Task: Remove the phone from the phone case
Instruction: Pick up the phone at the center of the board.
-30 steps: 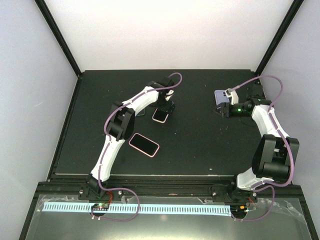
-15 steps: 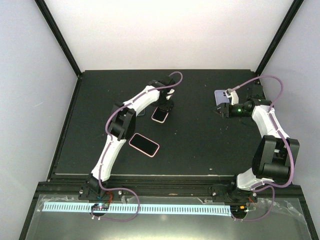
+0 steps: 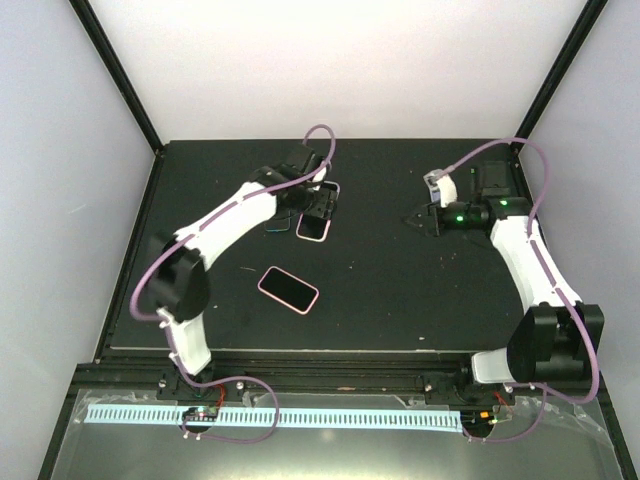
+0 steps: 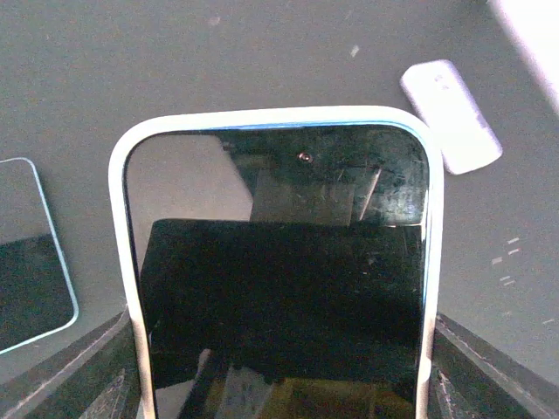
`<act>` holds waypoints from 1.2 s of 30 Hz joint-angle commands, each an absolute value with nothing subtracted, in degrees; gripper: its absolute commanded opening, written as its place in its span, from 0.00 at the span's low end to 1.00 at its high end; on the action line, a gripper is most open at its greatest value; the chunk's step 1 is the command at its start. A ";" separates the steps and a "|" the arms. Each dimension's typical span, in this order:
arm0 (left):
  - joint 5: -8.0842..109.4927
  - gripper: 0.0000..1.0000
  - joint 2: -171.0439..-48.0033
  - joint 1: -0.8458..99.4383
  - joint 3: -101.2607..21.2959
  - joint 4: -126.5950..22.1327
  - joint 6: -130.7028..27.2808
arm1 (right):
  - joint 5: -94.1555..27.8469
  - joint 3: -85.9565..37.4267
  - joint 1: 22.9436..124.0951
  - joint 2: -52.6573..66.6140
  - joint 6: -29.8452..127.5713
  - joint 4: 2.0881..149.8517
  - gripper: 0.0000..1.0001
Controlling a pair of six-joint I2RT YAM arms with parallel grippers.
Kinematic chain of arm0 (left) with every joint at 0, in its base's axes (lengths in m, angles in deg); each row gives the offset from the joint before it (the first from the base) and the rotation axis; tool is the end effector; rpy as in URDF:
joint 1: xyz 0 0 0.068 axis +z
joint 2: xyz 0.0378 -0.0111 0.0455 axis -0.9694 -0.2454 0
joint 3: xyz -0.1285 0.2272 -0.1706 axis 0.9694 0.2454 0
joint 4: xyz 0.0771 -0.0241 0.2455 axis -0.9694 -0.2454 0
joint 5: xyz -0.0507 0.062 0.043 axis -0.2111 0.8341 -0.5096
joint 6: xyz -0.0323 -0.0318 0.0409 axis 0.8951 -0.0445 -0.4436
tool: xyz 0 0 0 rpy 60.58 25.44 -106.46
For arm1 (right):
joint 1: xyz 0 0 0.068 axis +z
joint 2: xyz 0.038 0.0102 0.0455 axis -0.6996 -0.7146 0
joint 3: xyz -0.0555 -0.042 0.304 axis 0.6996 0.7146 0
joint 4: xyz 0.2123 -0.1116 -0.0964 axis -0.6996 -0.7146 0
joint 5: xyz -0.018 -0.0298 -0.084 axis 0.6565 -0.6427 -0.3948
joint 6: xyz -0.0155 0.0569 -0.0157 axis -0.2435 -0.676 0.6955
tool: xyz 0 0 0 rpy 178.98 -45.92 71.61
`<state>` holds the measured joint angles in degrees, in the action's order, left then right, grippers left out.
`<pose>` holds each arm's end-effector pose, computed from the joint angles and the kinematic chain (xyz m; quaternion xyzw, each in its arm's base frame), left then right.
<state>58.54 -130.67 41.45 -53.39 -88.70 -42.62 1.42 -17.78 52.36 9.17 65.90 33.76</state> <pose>0.3198 -0.2189 0.3434 0.1115 0.9183 -0.1785 0.3354 0.2686 0.0685 0.3446 -0.2538 0.8541 0.3351 0.3062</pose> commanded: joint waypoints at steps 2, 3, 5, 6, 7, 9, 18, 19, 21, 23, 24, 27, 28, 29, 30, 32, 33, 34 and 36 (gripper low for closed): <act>60.97 0.25 -119.02 39.25 -42.20 -67.89 -31.69 | -0.57 -23.95 62.18 8.46 61.13 35.93 0.59; 62.35 0.25 -117.74 38.54 -41.15 -66.76 -31.13 | -1.37 -24.78 64.98 7.91 60.60 36.12 0.59; 64.66 0.24 -115.76 37.41 -39.38 -64.77 -30.08 | -3.37 -25.50 69.01 7.29 59.01 37.55 0.59; 65.87 0.24 -114.78 36.80 -38.48 -63.87 -29.36 | -3.91 -25.45 70.62 7.01 58.15 38.62 0.59; 67.65 0.24 -113.86 36.22 -37.37 -62.74 -28.58 | -4.47 -25.45 72.07 6.68 57.09 39.61 0.59; 70.37 0.24 -111.65 35.01 -35.00 -60.28 -26.89 | -6.13 -25.49 74.54 5.67 55.13 41.31 0.59; 80.62 0.20 -104.14 31.40 -27.81 -54.13 -22.57 | -11.44 -25.50 78.27 2.53 48.67 44.75 0.52; 81.01 0.20 -103.73 31.27 -27.42 -53.82 -22.25 | -11.52 -25.19 78.46 2.54 48.34 45.25 0.49; 81.17 0.19 -103.36 31.02 -26.98 -53.40 -21.98 | -10.86 -24.70 78.58 2.56 47.67 46.30 0.42; 81.26 0.19 -103.29 30.93 -27.05 -53.62 -21.81 | -10.36 -24.53 78.67 2.49 47.38 47.01 0.34; 81.23 0.19 -103.37 30.89 -27.05 -53.65 -21.80 | -10.05 -24.38 78.69 2.58 47.13 47.48 0.29; 81.41 0.20 -103.63 30.80 -27.14 -53.93 -21.72 | -7.75 -23.79 78.71 2.82 45.88 49.31 0.19; 81.50 0.20 -103.73 30.80 -27.14 -54.10 -21.64 | -7.25 -23.78 78.88 2.81 45.58 49.65 0.16; 81.69 0.20 -103.81 30.80 -27.18 -54.31 -21.54 | -6.98 -23.78 79.04 2.68 45.09 49.93 0.14; 81.78 0.21 -103.89 30.80 -27.22 -54.38 -21.44 | -6.63 -23.82 79.17 2.53 44.72 50.14 0.14; 82.22 0.22 -103.78 30.80 -27.31 -54.72 -21.45 | -5.76 -24.14 79.50 1.92 44.10 50.13 0.09; 82.39 0.24 -103.68 30.80 -27.31 -54.67 -21.66 | -5.39 -24.27 79.47 1.54 43.77 49.97 0.06; 82.49 0.33 -103.61 30.80 -27.36 -54.60 -22.15 | -5.00 -24.52 79.53 1.15 43.48 49.71 0.02; 82.83 0.52 -103.37 30.80 -27.84 -55.14 -23.14 | -4.65 -25.05 79.54 0.67 43.26 48.99 0.01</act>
